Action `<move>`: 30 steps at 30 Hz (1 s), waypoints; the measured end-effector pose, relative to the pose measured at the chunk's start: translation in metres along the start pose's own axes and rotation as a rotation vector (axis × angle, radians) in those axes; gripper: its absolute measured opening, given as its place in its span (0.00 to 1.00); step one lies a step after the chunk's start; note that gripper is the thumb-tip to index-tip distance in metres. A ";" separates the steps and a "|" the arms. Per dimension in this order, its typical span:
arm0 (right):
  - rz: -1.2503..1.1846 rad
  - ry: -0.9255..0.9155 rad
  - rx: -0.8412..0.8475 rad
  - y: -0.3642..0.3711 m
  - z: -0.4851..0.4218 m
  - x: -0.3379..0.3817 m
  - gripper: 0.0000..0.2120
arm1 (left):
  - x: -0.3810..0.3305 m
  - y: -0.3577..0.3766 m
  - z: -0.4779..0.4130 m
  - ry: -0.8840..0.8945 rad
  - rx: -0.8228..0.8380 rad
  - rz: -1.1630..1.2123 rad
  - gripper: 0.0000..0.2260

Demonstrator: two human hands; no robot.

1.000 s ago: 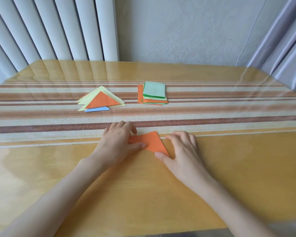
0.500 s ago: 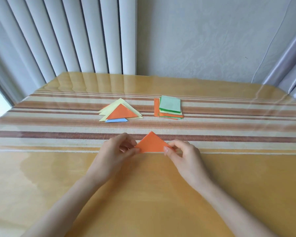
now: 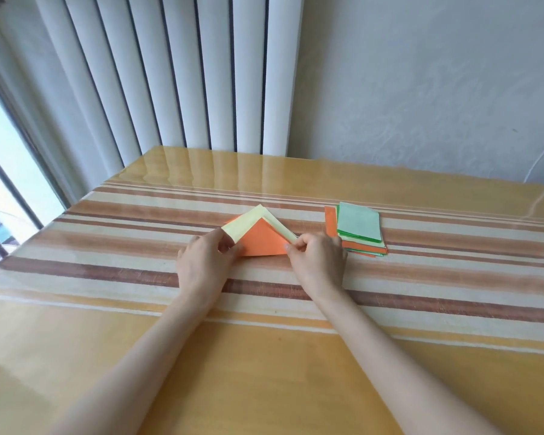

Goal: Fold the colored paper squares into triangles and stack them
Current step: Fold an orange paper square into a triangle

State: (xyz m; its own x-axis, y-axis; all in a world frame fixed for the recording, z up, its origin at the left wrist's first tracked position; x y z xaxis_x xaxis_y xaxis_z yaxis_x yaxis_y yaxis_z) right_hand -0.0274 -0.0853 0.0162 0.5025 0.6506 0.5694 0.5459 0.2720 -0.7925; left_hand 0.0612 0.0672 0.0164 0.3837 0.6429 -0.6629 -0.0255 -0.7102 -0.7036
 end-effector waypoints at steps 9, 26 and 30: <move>0.131 -0.001 -0.087 0.011 -0.003 -0.006 0.11 | 0.008 0.009 -0.007 0.050 -0.027 -0.237 0.12; 0.220 -0.272 -0.078 -0.061 -0.043 -0.095 0.22 | -0.034 0.043 0.066 0.645 0.310 -0.202 0.19; 0.309 -0.283 0.064 -0.055 -0.049 -0.103 0.18 | -0.029 0.045 0.064 0.635 0.330 -0.171 0.20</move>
State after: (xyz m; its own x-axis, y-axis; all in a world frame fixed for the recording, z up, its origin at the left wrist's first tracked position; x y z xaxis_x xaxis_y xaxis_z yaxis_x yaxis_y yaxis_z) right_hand -0.0764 -0.2024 0.0120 0.4269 0.8752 0.2277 0.3513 0.0716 -0.9335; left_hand -0.0104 0.0350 -0.0126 0.8653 0.3764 -0.3311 -0.1550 -0.4271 -0.8908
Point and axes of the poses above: each hand's wrist, its own z-axis away from the middle knuckle, its own y-axis out of the palm, x = y × z, the point moved 2 cm from there along -z, towards the middle knuckle, and after that the axes turned 1 degree about -x, right-handed, at the moved point
